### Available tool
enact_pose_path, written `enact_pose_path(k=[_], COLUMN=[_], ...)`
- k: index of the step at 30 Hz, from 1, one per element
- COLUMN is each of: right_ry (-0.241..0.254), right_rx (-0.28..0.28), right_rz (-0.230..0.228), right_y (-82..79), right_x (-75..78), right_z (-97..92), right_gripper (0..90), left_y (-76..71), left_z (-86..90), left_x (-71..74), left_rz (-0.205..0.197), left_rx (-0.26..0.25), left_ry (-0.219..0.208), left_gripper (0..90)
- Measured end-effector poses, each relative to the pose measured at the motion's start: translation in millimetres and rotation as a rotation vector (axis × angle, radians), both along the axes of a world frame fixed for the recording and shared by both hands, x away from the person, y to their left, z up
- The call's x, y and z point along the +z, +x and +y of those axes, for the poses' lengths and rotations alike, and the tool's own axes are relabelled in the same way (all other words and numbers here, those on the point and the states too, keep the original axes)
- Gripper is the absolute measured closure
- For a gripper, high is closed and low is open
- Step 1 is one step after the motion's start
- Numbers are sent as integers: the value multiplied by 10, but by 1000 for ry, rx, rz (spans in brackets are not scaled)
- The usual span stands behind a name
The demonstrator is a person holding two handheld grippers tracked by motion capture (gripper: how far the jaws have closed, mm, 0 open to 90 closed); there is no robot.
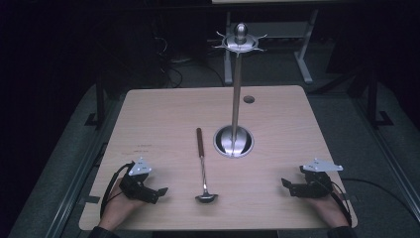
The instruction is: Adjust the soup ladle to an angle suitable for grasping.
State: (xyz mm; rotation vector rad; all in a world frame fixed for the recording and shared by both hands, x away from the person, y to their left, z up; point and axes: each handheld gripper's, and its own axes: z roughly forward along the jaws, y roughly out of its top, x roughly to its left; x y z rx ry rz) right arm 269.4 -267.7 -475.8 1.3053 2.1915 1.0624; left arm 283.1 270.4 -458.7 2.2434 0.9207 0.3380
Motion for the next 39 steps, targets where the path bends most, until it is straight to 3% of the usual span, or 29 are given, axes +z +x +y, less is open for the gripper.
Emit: enact_pose_path(k=[11,18,26,39], right_ry=[0,-3,-6,0], right_rx=[0,-1,-5,-4], right_rz=[-3,3,5,-4], right_y=[1,11,2,29], right_x=[4,1,4,8], right_z=[7,27,34,61], right_gripper=[143,143,143,144], left_y=[-6,-7,33,122], left_z=[-8,-31,-117,-301], left_x=[64,126,230,331], left_rz=[8,19,1,52], left_rx=[-7,13,39,20], left_ry=[-16,-65,-90,-130], left_gripper=[89,209,443,858])
